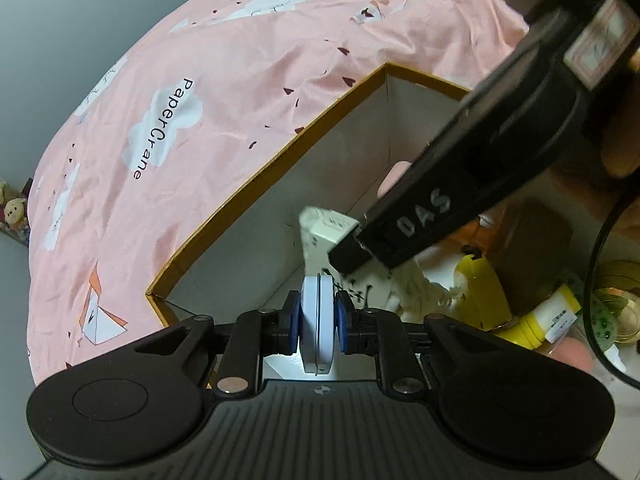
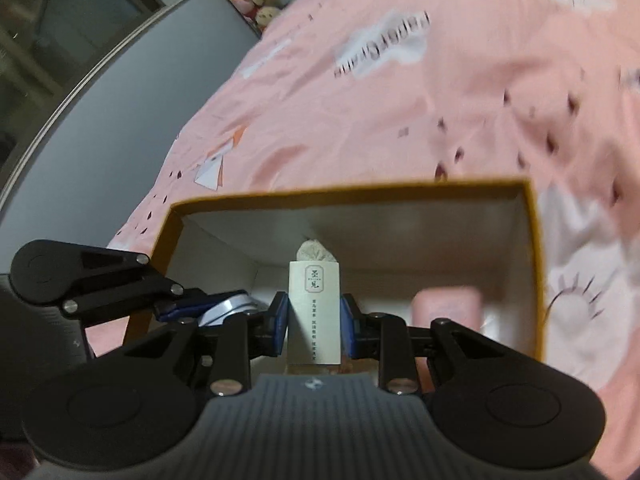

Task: Organize rigid objects
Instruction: 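Carry the tissue box and red tin over the box with both tools, then lower the tissue box into the box and open the right tool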

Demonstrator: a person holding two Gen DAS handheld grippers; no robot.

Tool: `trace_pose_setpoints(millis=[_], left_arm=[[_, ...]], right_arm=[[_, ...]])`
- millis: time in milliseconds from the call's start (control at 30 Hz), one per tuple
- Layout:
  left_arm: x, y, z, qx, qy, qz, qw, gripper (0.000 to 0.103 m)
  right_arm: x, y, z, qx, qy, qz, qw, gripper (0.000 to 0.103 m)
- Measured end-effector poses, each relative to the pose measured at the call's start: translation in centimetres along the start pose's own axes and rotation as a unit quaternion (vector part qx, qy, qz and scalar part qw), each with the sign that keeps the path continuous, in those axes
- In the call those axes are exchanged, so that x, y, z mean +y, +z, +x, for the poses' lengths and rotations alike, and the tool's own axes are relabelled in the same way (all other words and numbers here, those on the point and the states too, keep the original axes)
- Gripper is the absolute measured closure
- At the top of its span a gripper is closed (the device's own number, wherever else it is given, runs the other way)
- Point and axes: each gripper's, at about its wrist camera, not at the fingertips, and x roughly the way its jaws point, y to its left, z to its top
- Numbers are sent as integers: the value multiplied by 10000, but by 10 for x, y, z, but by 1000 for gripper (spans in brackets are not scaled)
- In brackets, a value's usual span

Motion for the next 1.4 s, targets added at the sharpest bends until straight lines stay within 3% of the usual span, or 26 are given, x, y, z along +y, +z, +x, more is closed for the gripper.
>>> trace_pose_setpoints(millis=[233, 467, 633, 900, 967, 1100, 1200, 1300, 1400], left_arm=[[-4, 3, 9, 97, 74, 218, 9997, 83], [-6, 5, 18, 242, 117, 333, 9991, 83], [-11, 7, 24, 337, 140, 527, 9979, 83], [-21, 9, 44, 604, 622, 949, 9917, 83], [-22, 9, 44, 623, 597, 917, 9920, 77], [-17, 10, 42, 744, 349, 673, 9943, 74], [-12, 10, 40, 764, 100, 304, 9966, 74], [-2, 9, 33, 735, -203, -92, 9970, 74], [2, 8, 24, 692, -359, -286, 9965, 64]], right_arm=[[10, -3, -2, 26, -507, -503, 9974, 73], [16, -5, -13, -136, -1015, -1032, 9894, 77], [13, -7, -24, -224, -943, -1072, 9895, 76], [15, -13, -28, -253, -908, -1163, 9887, 76], [14, -13, -31, -266, -850, -1143, 9895, 76], [15, -16, -38, -298, -855, -1164, 9891, 76], [17, -20, -43, -327, -936, -1242, 9873, 58], [15, -24, -48, -334, -949, -1215, 9875, 57], [12, -27, -54, -337, -974, -1148, 9880, 57]])
